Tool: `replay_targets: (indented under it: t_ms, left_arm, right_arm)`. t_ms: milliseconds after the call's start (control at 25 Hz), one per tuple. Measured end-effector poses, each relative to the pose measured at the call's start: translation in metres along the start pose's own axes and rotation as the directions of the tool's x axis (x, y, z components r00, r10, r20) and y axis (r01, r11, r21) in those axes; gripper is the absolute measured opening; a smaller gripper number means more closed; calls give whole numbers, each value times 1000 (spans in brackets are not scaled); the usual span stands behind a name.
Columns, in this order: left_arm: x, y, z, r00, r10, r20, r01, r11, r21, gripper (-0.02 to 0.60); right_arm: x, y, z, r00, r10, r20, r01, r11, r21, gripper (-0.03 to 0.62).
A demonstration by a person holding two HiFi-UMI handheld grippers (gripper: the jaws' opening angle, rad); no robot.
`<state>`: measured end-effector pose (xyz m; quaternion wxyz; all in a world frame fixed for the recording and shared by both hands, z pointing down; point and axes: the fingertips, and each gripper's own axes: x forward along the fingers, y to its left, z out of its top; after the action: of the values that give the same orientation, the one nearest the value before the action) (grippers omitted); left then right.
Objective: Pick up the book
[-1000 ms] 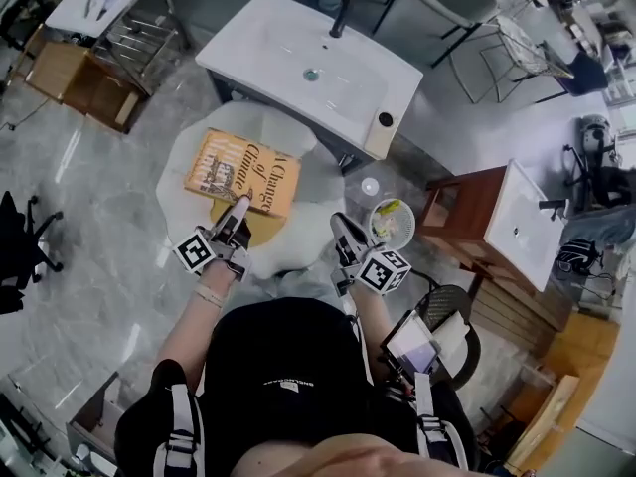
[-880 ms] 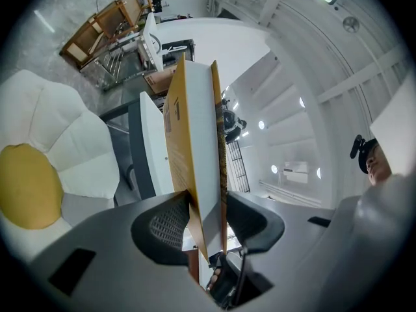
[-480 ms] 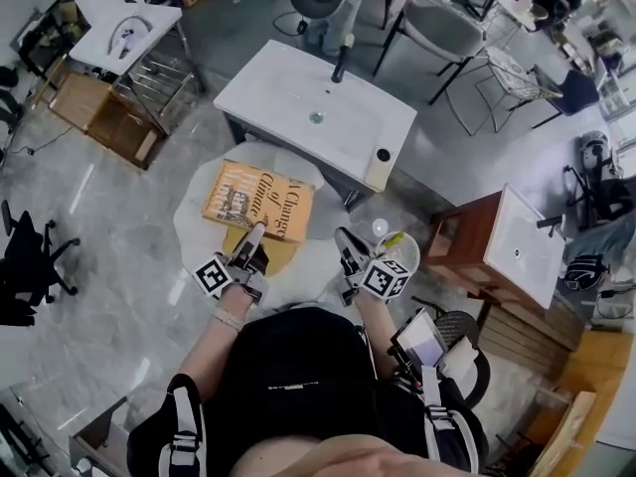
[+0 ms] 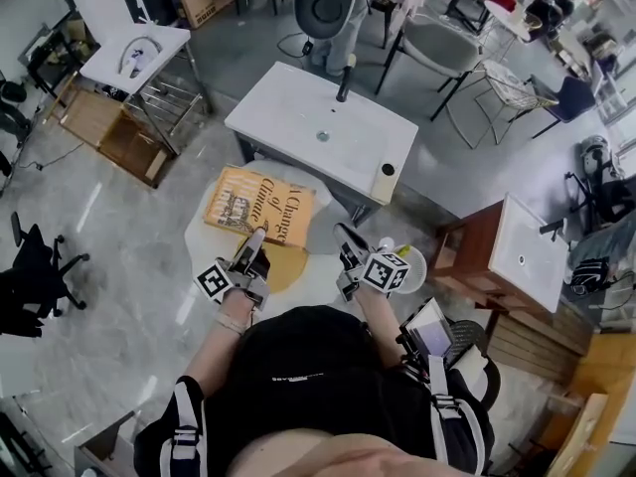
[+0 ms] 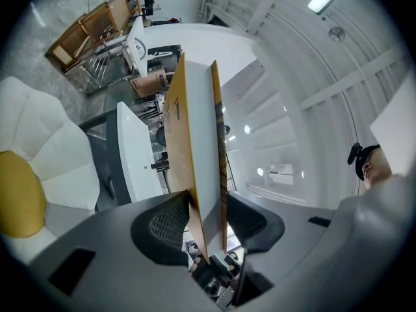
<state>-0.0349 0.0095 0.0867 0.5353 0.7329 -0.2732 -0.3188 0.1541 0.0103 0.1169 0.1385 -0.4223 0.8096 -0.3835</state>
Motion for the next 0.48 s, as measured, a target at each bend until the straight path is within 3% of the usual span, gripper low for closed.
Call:
replay_targets:
  t_ms: [480]
  left_arm:
    - [-14,-13,10,999,-30,43,30,1000,-1,183]
  right_arm:
    - [6,15,-1,999,32,-8,-32,999,-17,48]
